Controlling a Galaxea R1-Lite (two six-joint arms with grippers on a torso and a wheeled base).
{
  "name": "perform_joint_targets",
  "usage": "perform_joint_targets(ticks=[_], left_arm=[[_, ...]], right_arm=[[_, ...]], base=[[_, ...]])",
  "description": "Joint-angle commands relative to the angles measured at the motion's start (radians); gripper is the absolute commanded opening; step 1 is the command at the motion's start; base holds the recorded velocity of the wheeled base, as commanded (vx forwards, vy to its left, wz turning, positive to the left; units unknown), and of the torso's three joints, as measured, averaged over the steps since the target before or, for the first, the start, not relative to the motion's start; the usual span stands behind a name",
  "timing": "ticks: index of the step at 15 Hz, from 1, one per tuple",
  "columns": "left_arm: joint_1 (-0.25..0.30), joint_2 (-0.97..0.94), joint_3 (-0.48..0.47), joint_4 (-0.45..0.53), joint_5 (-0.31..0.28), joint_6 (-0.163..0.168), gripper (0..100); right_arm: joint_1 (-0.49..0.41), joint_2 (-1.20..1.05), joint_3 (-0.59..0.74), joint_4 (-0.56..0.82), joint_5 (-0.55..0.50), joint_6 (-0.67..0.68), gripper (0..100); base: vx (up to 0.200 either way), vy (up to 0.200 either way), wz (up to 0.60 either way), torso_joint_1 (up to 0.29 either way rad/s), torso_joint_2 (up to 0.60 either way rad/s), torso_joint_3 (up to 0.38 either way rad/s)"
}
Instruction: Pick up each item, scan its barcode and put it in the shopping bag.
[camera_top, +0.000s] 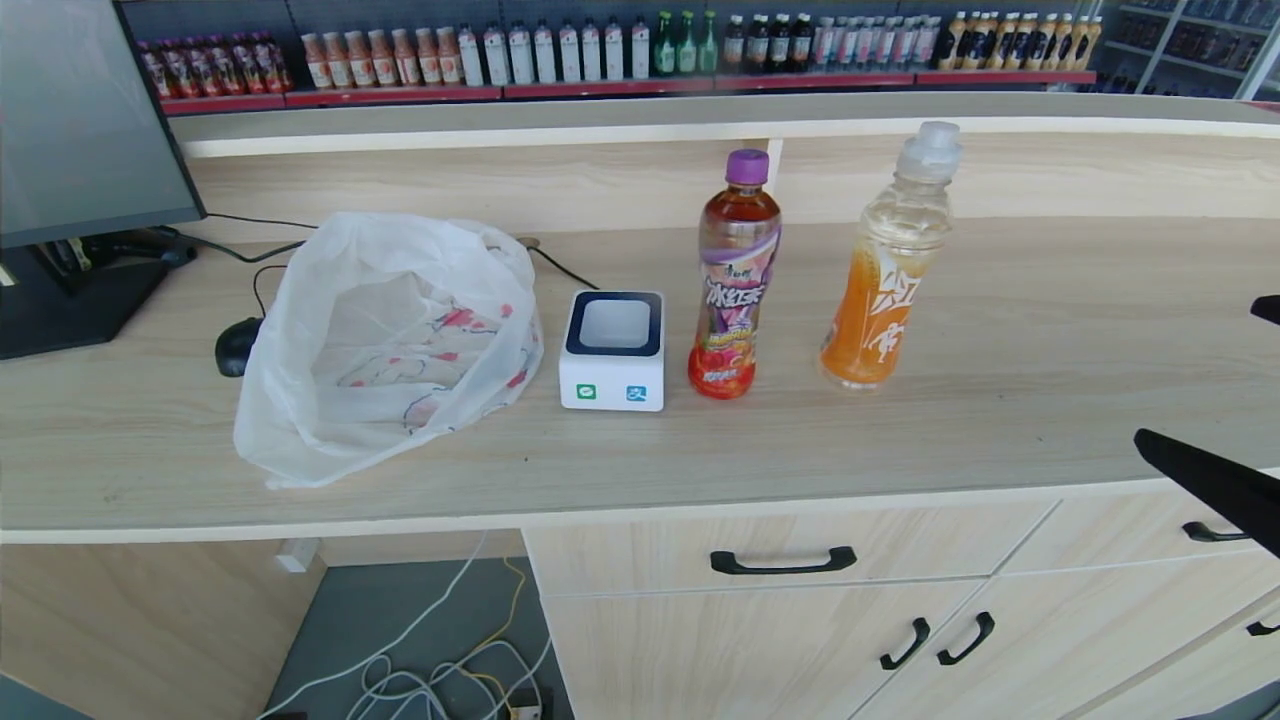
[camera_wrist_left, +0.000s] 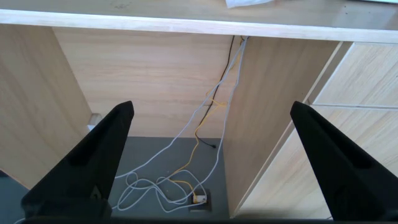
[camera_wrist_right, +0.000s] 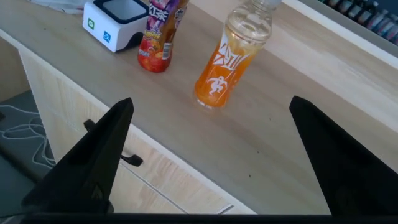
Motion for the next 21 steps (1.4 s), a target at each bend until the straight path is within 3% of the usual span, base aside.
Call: perform_joint_targets(ticks=[1, 4, 5, 10, 17, 21], left_arm=[[0.000, 0.000, 0.000, 0.000, 0.000, 0.000, 100], [0.000, 0.000, 0.000, 0.000, 0.000, 0.000, 100], [0.000, 0.000, 0.000, 0.000, 0.000, 0.000, 100], [0.000, 0.000, 0.000, 0.000, 0.000, 0.000, 100], [0.000, 0.000, 0.000, 0.000, 0.000, 0.000, 100], [0.000, 0.000, 0.000, 0.000, 0.000, 0.000, 100]], right_arm=[[0.149, 0.075, -0.026, -0.023, -0.112, -0.003, 100], [0.488, 0.195, 0.013, -0.202, -0.454, -0.003, 100], [0.559, 0.233, 0.026, -0.282, -0.541, 0.005, 100], [0.571, 0.354, 0.154, -0.562, -0.658, 0.014, 100], [0.582, 0.590, 0.194, -0.969, -0.695, 0.033, 100], [0.640, 0.653, 0.144, -1.029, -0.759, 0.054, 100]], base=[[0.000, 0.000, 0.00, 0.000, 0.00, 0.000], [0.000, 0.000, 0.00, 0.000, 0.00, 0.000], [0.000, 0.000, 0.00, 0.000, 0.00, 0.000], [0.000, 0.000, 0.00, 0.000, 0.00, 0.000], [0.000, 0.000, 0.00, 0.000, 0.00, 0.000], [0.000, 0.000, 0.00, 0.000, 0.00, 0.000]])
